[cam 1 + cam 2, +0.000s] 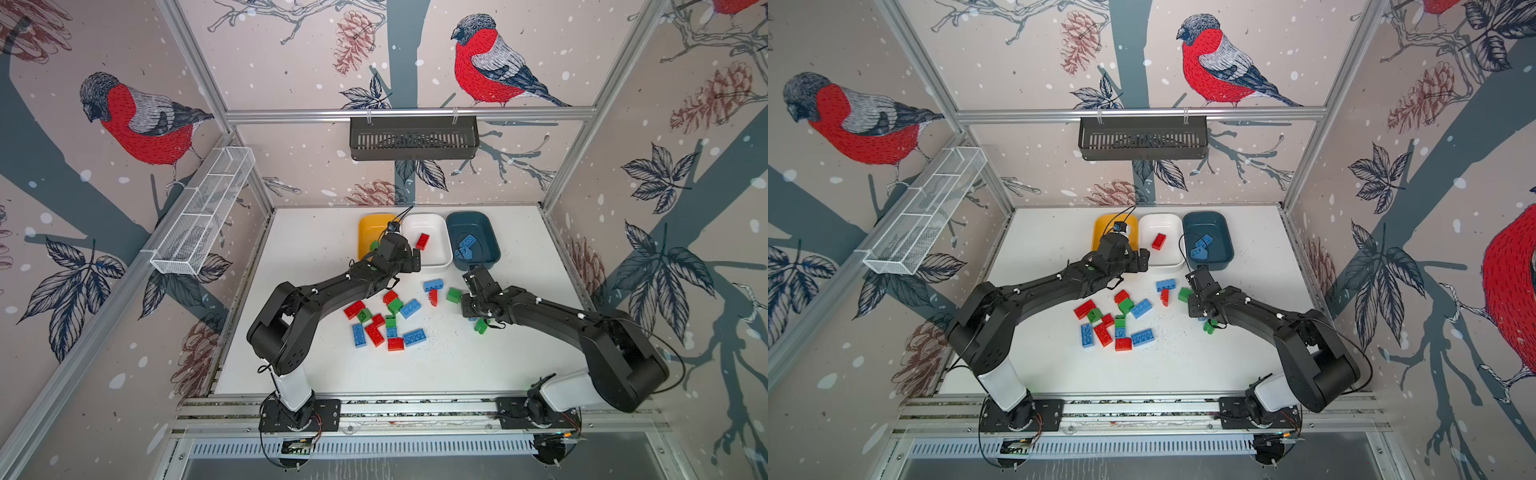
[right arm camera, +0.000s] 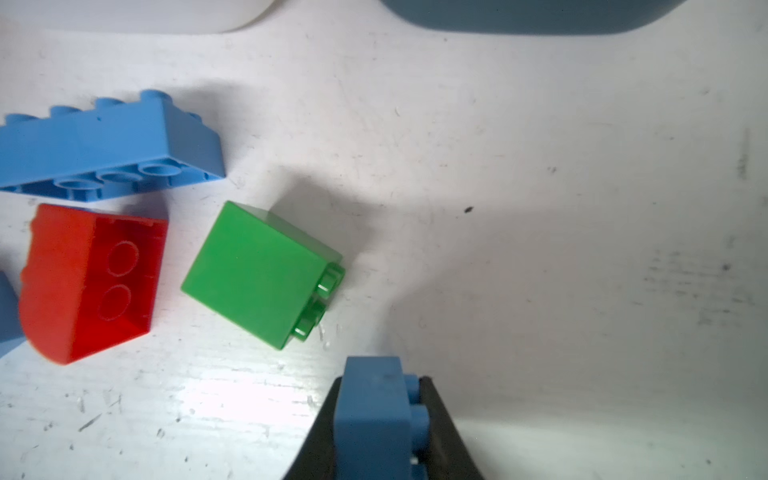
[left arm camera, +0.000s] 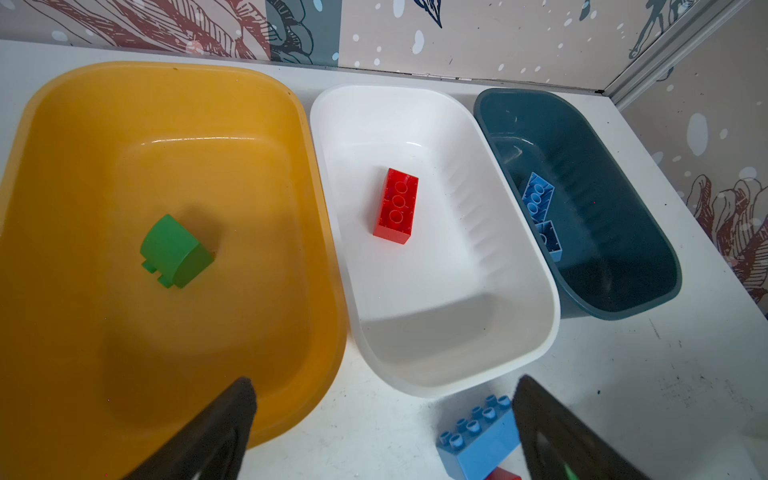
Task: Sort the legos into containers by color
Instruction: 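Lower the right gripper onto another blue brick near the pile and close, then drop the blue brick into the teal tub while the left gripper reaches toward the pile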
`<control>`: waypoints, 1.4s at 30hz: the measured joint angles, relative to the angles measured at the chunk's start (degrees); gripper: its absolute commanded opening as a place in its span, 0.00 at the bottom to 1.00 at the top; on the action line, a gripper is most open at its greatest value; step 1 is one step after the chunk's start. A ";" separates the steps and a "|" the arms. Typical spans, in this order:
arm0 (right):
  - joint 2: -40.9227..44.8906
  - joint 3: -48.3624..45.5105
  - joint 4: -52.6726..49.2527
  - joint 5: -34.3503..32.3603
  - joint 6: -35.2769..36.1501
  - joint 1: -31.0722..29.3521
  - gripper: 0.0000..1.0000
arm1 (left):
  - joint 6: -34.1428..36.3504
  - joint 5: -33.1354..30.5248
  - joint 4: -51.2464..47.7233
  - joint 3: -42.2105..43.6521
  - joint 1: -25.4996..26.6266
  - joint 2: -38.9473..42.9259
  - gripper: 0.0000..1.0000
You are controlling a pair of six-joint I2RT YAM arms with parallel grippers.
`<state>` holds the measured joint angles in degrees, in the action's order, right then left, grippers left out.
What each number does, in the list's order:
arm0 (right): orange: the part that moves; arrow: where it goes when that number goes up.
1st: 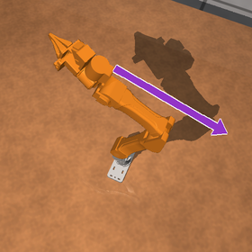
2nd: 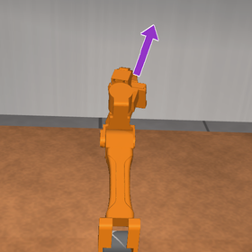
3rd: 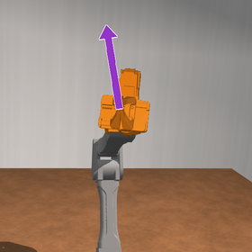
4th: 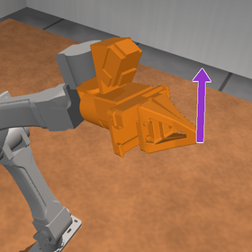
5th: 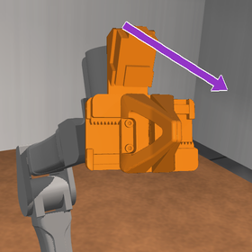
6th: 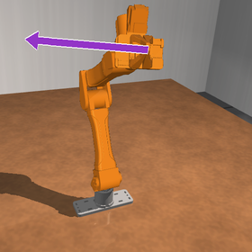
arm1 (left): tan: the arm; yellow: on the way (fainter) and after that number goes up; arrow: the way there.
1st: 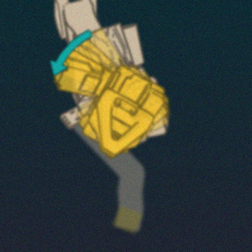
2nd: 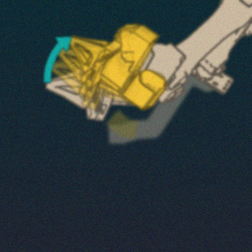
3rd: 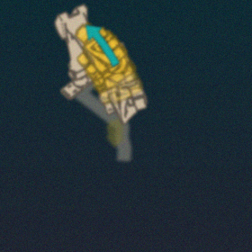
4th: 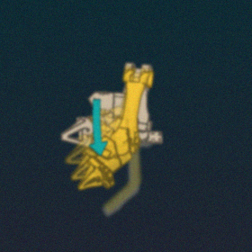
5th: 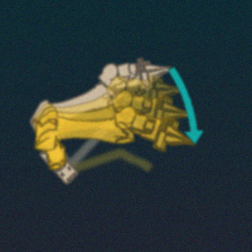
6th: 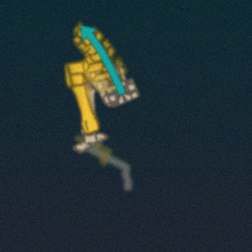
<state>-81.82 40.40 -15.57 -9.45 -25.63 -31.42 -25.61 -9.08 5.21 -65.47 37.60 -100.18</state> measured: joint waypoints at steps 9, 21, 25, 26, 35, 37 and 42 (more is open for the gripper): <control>6.43 -1.33 9.44 -1.05 -4.61 3.82 0.19 | -0.07 0.46 0.04 0.00 0.42 -0.02 0.97; -1.44 7.76 21.57 -0.98 -8.22 9.31 0.21 | -1.03 3.08 0.02 0.55 1.70 -0.02 0.97; -4.87 10.58 22.12 0.63 -7.10 12.15 0.22 | -1.05 4.48 0.04 1.11 1.95 1.09 0.97; -5.90 11.34 21.99 0.79 -6.95 12.98 0.22 | -1.05 4.57 0.02 1.25 2.16 1.36 0.97; -14.95 20.24 18.91 0.20 -4.00 17.66 0.36 | 0.13 4.50 -5.07 -0.26 8.46 1.33 0.97; -16.22 21.94 17.88 0.02 -3.08 17.94 0.42 | 0.09 4.52 -6.84 -1.18 9.57 0.61 0.96; -16.06 23.45 16.37 0.44 -2.45 17.86 0.57 | -1.44 6.16 -11.56 -3.89 11.45 -2.78 0.90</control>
<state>-97.89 63.86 0.80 -9.02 -28.08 -13.56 -27.05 -2.92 -6.35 -69.36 49.06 -102.96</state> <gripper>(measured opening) 0.545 0.919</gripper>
